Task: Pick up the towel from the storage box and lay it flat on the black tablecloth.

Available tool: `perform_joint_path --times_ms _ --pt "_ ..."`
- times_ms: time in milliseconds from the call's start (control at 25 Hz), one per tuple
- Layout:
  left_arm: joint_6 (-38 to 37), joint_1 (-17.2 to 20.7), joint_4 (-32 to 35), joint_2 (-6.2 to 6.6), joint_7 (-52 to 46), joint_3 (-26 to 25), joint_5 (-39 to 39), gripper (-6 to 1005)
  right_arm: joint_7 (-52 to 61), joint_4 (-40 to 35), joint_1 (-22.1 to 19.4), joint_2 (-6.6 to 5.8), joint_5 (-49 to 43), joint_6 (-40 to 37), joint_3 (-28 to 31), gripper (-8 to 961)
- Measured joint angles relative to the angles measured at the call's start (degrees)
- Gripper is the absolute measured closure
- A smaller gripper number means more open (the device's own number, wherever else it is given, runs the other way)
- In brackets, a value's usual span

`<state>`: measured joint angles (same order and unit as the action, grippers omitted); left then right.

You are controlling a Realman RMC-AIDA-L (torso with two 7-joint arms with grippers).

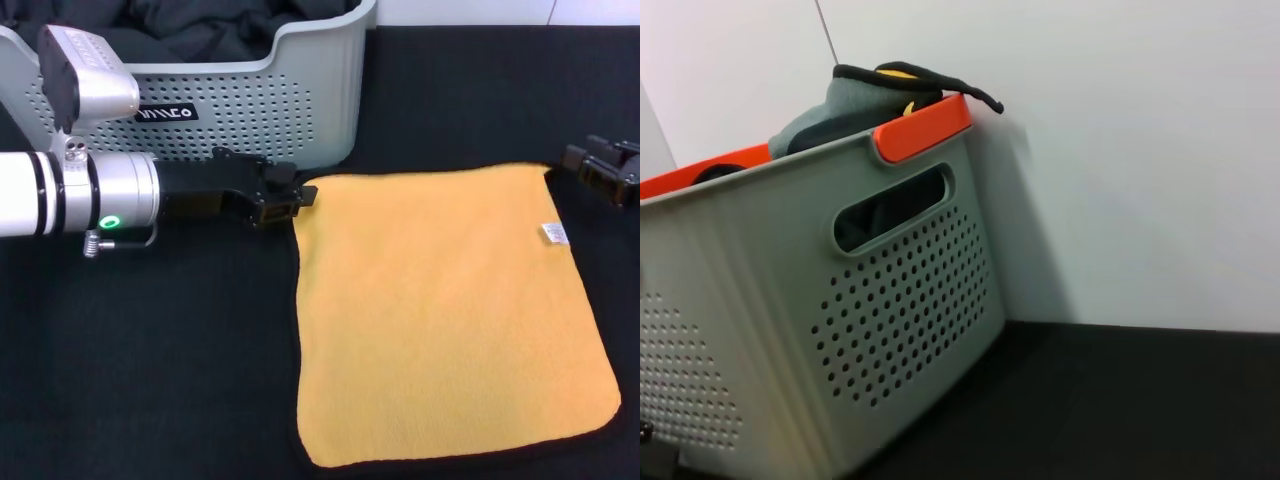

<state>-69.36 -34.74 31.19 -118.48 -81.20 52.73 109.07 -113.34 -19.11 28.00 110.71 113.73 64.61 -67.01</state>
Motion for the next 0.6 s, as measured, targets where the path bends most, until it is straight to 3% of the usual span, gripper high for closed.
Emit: perform_joint_path --times_ms 120,360,480,600 --pt "-0.20 0.36 0.08 0.07 -0.08 0.00 -0.07 736 0.10 -1.66 -1.03 0.16 0.20 -0.02 0.03 604" --pt "-2.54 1.24 0.31 0.12 0.38 0.00 -0.86 510 0.26 -2.69 -2.31 0.18 0.30 0.77 0.10 429" --pt "-7.39 1.68 1.09 0.20 2.00 -0.13 -1.72 511 0.15 -4.81 -4.05 -0.11 -0.26 4.19 0.15 350" --pt "-18.32 2.73 1.92 0.29 7.13 -0.25 -5.09 511 0.32 -7.70 -5.77 -1.00 -3.82 14.22 -0.16 289"
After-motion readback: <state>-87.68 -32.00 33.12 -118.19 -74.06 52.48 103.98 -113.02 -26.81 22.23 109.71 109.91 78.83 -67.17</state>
